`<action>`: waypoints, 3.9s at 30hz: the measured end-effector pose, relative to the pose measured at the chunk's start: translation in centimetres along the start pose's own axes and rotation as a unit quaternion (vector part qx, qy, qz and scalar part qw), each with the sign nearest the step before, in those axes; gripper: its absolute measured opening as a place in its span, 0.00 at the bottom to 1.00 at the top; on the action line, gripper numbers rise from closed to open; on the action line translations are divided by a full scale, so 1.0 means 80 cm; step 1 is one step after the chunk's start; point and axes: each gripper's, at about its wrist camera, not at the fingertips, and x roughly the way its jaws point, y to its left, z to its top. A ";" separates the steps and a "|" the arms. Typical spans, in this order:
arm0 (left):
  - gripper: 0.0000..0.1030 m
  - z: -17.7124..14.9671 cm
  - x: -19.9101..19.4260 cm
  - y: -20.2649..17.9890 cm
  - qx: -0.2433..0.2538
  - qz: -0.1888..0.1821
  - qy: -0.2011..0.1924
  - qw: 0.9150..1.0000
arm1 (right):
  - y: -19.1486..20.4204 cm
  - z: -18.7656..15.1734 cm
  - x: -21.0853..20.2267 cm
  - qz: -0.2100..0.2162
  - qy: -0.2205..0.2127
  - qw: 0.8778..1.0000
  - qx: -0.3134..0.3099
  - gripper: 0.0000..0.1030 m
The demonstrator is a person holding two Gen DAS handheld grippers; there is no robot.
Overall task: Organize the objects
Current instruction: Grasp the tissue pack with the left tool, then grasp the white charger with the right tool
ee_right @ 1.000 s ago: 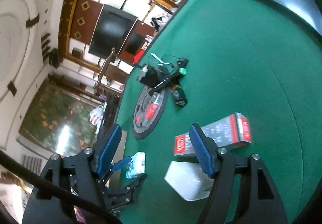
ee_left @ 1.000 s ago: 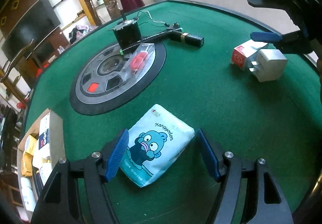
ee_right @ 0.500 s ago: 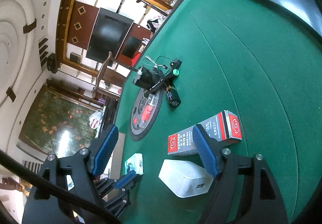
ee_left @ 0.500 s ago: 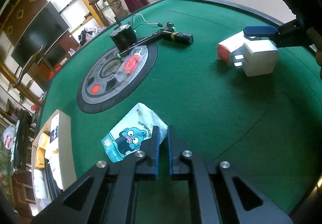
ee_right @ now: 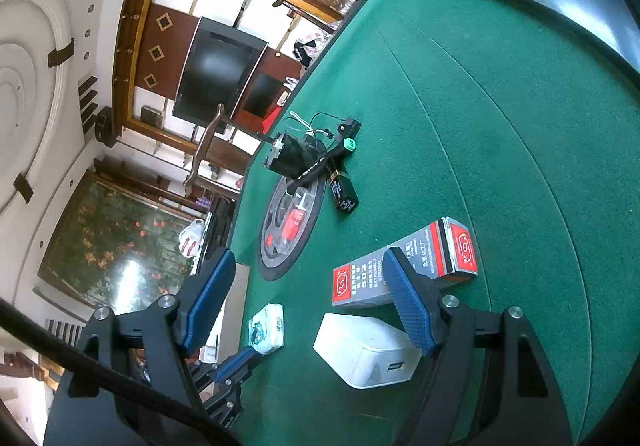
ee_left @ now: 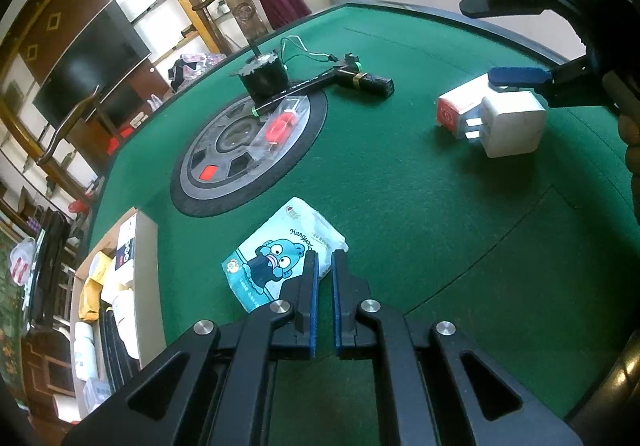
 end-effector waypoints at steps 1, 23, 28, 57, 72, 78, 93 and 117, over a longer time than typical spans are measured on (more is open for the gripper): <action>0.04 0.000 -0.001 0.000 -0.001 0.000 -0.001 1.000 | 0.000 0.000 0.000 0.000 0.000 1.000 0.000 0.74; 0.04 -0.027 -0.025 0.031 -0.052 -0.036 -0.017 0.998 | -0.010 0.004 -0.011 0.027 -0.003 0.999 0.018 0.74; 0.04 -0.044 -0.046 0.054 -0.085 -0.059 -0.033 0.994 | 0.005 -0.010 -0.031 -0.004 -0.007 1.000 -0.001 0.74; 0.04 -0.100 -0.051 0.127 -0.180 -0.141 -0.041 0.973 | 0.078 -0.085 0.068 -0.307 0.108 0.896 -0.303 0.60; 0.66 -0.045 -0.037 0.125 -0.089 -0.150 -0.106 0.979 | 0.079 -0.093 0.057 -0.294 0.108 0.909 -0.274 0.25; 0.69 0.000 -0.005 0.114 -0.017 -0.165 -0.091 0.982 | 0.079 -0.091 0.062 -0.286 0.108 0.914 -0.268 0.26; 0.35 0.007 0.047 0.036 0.079 -0.131 -0.006 0.988 | 0.076 -0.082 0.080 -0.268 0.117 0.922 -0.253 0.46; 0.78 -0.019 0.013 0.141 -0.153 -0.183 -0.062 0.969 | 0.082 -0.101 0.083 -0.299 0.096 0.909 -0.274 0.27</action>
